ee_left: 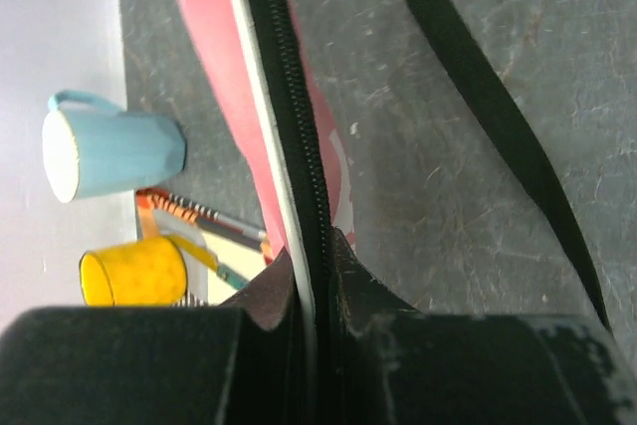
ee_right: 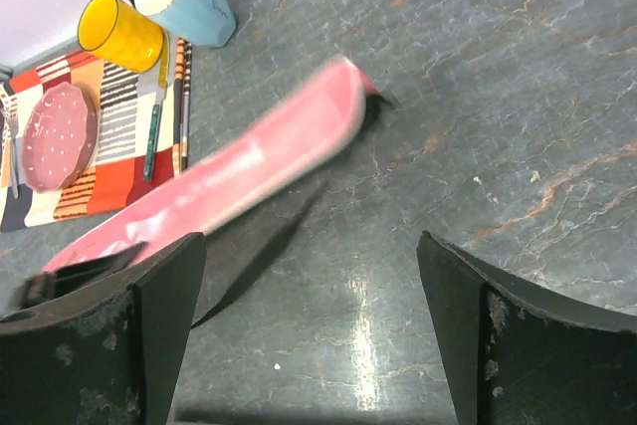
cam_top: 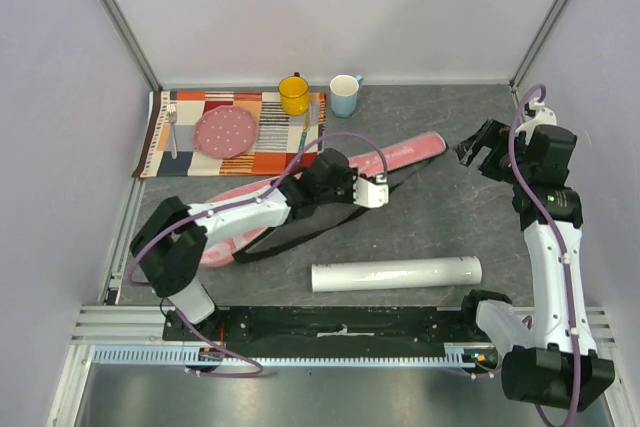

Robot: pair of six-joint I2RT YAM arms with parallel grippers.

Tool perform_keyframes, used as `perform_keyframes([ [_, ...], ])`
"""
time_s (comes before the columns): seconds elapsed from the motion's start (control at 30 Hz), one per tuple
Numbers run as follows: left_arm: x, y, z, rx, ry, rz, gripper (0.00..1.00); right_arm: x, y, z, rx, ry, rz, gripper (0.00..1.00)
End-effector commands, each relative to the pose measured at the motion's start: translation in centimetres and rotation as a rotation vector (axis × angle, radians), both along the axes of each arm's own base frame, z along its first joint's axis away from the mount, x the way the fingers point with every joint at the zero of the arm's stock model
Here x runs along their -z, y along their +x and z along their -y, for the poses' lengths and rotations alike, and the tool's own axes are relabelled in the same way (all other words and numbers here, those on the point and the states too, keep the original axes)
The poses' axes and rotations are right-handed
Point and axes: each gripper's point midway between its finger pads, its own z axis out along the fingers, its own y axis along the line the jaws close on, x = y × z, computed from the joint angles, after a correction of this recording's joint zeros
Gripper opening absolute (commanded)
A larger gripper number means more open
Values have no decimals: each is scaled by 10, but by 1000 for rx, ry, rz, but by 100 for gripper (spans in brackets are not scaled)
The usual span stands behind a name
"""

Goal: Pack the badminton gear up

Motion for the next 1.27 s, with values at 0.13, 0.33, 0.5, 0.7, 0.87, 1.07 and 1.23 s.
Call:
perform_keyframes([
  [0.13,-26,1,69,148,-87,120,2,-35,3,6,45,-10,96,95],
  [0.33,-2,-7,69,43,-129,-65,32,-33,3,0,13,8,92,95],
  [0.5,-36,-17,66,-108,-268,-236,98,-21,-1,-2,-43,-37,15,96],
  [0.7,-154,-65,46,-129,-628,-446,100,-31,-13,5,-15,-214,-41,98],
  [0.87,-234,-122,23,-19,-802,-673,95,-67,-19,-18,-67,-292,-8,98],
  [1.07,-377,-182,-53,144,-1074,-487,96,-213,-60,-12,-5,-335,372,98],
  [1.23,-461,-230,-120,313,-1326,-239,96,-304,-112,-8,33,-302,667,98],
])
